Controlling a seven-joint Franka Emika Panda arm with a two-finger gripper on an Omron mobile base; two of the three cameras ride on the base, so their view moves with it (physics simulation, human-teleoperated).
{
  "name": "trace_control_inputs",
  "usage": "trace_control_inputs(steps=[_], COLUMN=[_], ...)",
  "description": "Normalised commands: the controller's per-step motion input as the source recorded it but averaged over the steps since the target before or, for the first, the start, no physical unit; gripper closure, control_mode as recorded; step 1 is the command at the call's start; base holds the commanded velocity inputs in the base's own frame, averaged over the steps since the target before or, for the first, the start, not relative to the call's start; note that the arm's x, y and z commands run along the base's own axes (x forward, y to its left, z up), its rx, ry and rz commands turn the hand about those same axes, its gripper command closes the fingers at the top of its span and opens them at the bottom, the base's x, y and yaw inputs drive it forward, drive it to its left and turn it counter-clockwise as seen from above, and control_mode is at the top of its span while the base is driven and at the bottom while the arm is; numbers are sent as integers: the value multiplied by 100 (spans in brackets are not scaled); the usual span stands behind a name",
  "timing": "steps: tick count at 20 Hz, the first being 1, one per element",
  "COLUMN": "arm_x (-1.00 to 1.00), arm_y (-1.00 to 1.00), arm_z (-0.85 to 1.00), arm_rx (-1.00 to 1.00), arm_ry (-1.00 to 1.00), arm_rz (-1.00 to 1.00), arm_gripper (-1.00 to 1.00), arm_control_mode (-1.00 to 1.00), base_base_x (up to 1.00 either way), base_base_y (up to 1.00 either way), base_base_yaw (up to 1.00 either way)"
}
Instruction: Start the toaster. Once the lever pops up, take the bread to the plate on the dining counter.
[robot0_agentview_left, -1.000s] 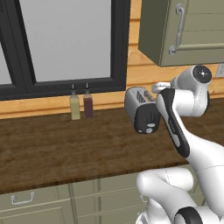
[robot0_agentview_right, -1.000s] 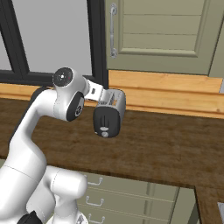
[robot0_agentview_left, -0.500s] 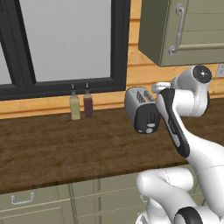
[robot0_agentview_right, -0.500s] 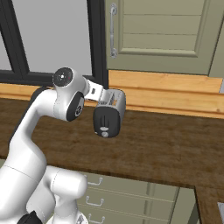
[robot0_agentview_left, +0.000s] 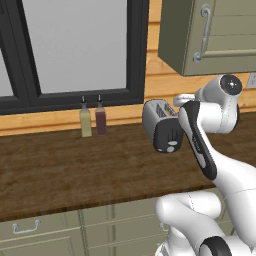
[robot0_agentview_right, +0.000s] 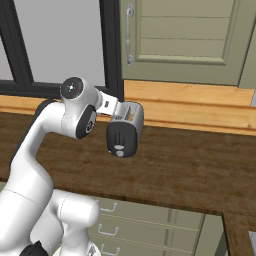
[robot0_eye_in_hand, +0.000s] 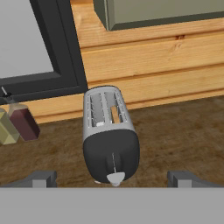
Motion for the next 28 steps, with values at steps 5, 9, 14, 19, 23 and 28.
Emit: trace_control_inputs(steps=[5, 9, 14, 19, 23, 28], arm_x=[0, 0, 0, 0, 0, 0], arm_y=[0, 0, 0, 0, 0, 0], arm_z=[0, 0, 0, 0, 0, 0], arm_rx=[0, 0, 0, 0, 0, 0], arm_ry=[0, 0, 0, 0, 0, 0], arm_rz=[0, 0, 0, 0, 0, 0], arm_gripper=[-100, -100, -100, -100, -100, -100], arm_control_mode=[-100, -100, -100, -100, -100, -100], base_base_x=[0, 0, 0, 0, 0, 0], base_base_y=[0, 0, 0, 0, 0, 0], base_base_yaw=[0, 0, 0, 0, 0, 0])
